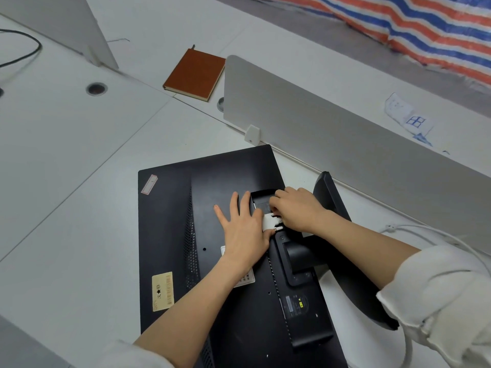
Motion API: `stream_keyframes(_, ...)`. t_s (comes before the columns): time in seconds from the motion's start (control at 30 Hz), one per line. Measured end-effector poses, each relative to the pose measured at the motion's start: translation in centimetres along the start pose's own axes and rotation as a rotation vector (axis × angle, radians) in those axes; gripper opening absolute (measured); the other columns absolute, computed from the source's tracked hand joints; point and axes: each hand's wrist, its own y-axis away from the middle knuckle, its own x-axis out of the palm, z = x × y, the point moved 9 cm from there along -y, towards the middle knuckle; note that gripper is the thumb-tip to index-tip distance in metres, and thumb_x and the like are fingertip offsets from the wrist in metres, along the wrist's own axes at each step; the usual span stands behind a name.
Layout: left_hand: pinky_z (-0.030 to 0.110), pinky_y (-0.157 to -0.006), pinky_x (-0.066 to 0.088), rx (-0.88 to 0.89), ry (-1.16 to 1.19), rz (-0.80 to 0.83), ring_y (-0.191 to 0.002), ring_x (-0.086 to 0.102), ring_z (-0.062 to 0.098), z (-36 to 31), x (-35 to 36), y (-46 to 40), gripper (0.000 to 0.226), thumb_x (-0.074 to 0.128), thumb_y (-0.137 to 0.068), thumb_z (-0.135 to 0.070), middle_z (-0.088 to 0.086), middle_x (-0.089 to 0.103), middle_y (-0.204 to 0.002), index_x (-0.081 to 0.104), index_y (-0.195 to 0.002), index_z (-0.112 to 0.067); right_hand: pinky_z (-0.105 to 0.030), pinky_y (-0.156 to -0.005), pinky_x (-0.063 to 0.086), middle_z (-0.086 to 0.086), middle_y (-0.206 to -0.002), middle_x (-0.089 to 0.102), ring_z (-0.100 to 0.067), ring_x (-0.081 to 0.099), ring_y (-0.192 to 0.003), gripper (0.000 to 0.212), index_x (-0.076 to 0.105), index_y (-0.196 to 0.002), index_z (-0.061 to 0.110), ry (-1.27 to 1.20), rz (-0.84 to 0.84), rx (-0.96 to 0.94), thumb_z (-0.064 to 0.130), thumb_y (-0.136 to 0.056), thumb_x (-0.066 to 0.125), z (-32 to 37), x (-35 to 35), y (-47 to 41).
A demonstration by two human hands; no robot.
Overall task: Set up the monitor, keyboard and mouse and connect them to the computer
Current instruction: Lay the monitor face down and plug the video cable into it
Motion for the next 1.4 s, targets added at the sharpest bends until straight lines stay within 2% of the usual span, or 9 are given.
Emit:
stream_keyframes(0.2, 0.073, -0.102, 0.008, -0.007, -0.003, 0.002, -0.140, 0.020, 0.041, 0.2, 0.1, 0.0, 0.038, 0.072, -0.076, -0.037, 0.017, 0.035, -0.148, 0.065, -0.101, -0.009, -0.031, -0.081, 0.033, -0.002, -0.115, 0.050, -0.022, 0.046, -0.110, 0.020, 0.057, -0.112, 0.018, -0.040, 0.002, -0.001, 0.020, -0.094, 0.047, 0.1, 0.0, -0.3)
stream_keyframes(0.33, 0.071, -0.104, 0.004, -0.008, -0.003, 0.003, -0.142, 0.014, 0.040, 0.1, 0.2, -0.1, 0.039, 0.068, -0.080, -0.038, 0.016, 0.030, -0.151, 0.064, -0.106, -0.009, -0.032, -0.083, 0.034, -0.001, -0.118, 0.048, -0.022, 0.044, -0.112, 0.025, 0.054, -0.117, 0.019, 0.047, -0.025, -0.008, 0.022, -0.094, 0.045, 0.3, 0.0, -0.1)
stream_keyframes(0.5, 0.068, -0.106, -0.001, -0.011, -0.010, 0.023, -0.144, 0.005, 0.037, 0.1, 0.1, 0.1, 0.041, 0.062, -0.085, -0.040, 0.013, 0.021, -0.154, 0.060, -0.114, -0.010, -0.033, -0.087, 0.034, 0.001, -0.117, 0.048, -0.020, 0.043, -0.109, 0.016, 0.055, -0.107, 0.020, -0.073, -0.022, 0.011, 0.022, -0.093, 0.047, 0.0, -0.5, -0.3)
stream_keyframes(0.7, 0.067, -0.107, -0.004, -0.013, -0.028, 0.048, -0.145, -0.003, 0.033, 0.1, 0.4, -0.1, 0.044, 0.055, -0.089, -0.043, 0.010, 0.012, -0.157, 0.055, -0.121, -0.014, -0.033, -0.087, 0.033, -0.002, -0.126, 0.042, -0.024, 0.041, -0.114, 0.026, 0.057, -0.114, 0.017, 0.058, -0.031, -0.044, 0.016, -0.090, 0.048, 0.8, -0.3, -0.2)
stream_keyframes(0.83, 0.069, -0.105, 0.000, -0.001, -0.017, 0.012, -0.144, 0.005, 0.036, -0.1, 0.0, 0.0, 0.042, 0.061, -0.085, -0.042, 0.013, 0.021, -0.154, 0.060, -0.114, -0.012, -0.034, -0.088, 0.034, -0.001, -0.124, 0.042, -0.023, 0.040, -0.113, 0.025, 0.058, -0.112, 0.017, 0.021, -0.030, -0.030, 0.016, -0.089, 0.049, 0.6, -0.4, -0.3)
stream_keyframes(0.93, 0.067, -0.107, -0.004, 0.000, -0.031, 0.053, -0.145, -0.001, 0.034, 0.0, 0.4, 0.0, 0.043, 0.056, -0.088, -0.043, 0.011, 0.014, -0.156, 0.056, -0.120, -0.013, -0.033, -0.088, 0.034, 0.000, -0.123, 0.043, -0.022, 0.040, -0.112, 0.022, 0.055, -0.111, 0.017, -0.023, -0.004, -0.032, 0.016, -0.090, 0.048, 0.4, -0.1, -0.3)
stream_keyframes(1.13, 0.071, -0.104, 0.003, -0.011, -0.009, 0.011, -0.142, 0.015, 0.040, 0.3, 0.4, 0.0, 0.038, 0.069, -0.080, -0.038, 0.016, 0.030, -0.150, 0.065, -0.106, -0.010, -0.032, -0.084, 0.033, -0.001, -0.122, 0.045, -0.022, 0.042, -0.111, 0.019, 0.058, -0.109, 0.016, 0.007, -0.053, -0.056, 0.018, -0.092, 0.048, 0.5, -0.5, -0.4)
stream_keyframes(1.3, 0.076, -0.094, 0.021, -0.023, -0.031, 0.044, -0.131, 0.038, 0.045, 0.4, 0.7, -0.1, 0.038, 0.083, -0.062, -0.037, 0.019, 0.050, -0.136, 0.069, -0.087, -0.012, -0.032, -0.082, 0.031, -0.003, -0.125, 0.040, -0.024, 0.040, -0.111, 0.021, 0.058, -0.109, 0.014, 0.040, -0.085, -0.026, 0.016, -0.090, 0.048, 0.5, 0.0, -0.2)
stream_keyframes(1.4, 0.073, -0.101, 0.011, -0.019, -0.020, 0.020, -0.139, 0.022, 0.042, 0.2, 0.4, 0.0, 0.038, 0.074, -0.075, -0.037, 0.017, 0.037, -0.146, 0.066, -0.100, -0.010, -0.033, -0.082, 0.032, -0.003, -0.124, 0.039, -0.024, 0.039, -0.111, 0.020, 0.061, -0.106, 0.016, 0.033, -0.070, -0.021, 0.016, -0.090, 0.049, 0.5, -0.2, -0.3)
